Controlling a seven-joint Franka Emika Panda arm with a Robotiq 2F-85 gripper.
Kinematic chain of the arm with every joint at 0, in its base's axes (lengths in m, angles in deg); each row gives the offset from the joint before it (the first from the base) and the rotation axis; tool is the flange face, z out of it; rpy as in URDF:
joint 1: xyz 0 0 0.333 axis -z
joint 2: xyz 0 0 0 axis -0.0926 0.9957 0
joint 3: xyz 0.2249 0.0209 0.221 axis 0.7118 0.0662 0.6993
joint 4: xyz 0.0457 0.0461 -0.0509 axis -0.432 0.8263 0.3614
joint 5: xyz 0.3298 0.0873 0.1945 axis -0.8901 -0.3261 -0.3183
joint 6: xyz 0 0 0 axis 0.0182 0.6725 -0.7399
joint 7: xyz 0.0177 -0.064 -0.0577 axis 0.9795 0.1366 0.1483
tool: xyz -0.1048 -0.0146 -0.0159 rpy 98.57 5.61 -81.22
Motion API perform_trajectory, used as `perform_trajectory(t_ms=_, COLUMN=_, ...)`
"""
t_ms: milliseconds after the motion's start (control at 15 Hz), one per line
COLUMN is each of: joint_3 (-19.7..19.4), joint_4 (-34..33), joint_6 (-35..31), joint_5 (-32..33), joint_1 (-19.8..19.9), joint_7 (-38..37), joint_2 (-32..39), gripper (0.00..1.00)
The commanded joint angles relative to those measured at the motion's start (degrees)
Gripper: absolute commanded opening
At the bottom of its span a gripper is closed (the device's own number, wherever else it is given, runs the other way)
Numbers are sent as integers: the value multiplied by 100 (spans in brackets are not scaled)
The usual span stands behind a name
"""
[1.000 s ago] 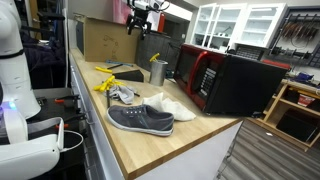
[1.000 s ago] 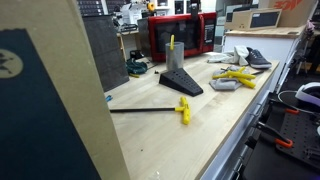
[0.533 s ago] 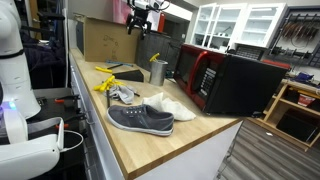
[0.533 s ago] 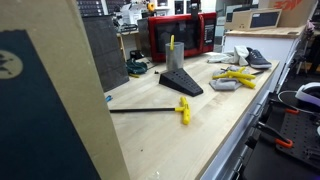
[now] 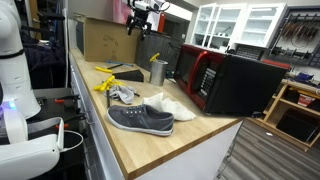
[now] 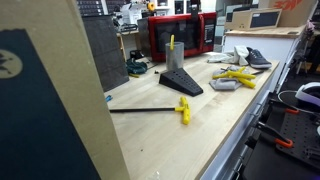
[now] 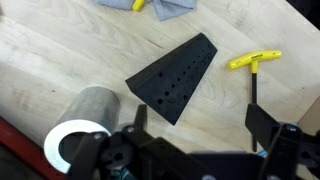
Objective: Pick up one wrench from the right side of the counter and put it in the silver holder then put it on the black stand.
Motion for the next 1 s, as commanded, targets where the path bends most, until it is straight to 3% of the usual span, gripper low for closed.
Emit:
perform_trajectory(t_ms=0, joint_3=-12, joint_4=-220, joint_6=54, joint_5=276, joint_1=1, joint_7=149, joint_2=256, gripper=100)
perform_trajectory(t_ms=333, joint_3=32, joint_4=-628, joint_6=204, joint_5=958, joint_1=1, joint_7=673, joint_2=667, gripper=100)
perform_trajectory(t_ms=933, joint_3=377, joint_4=-1940, joint_6=625, joint_5=2380, joint_1=-164, joint_7=2416, joint_2=1800, gripper=100)
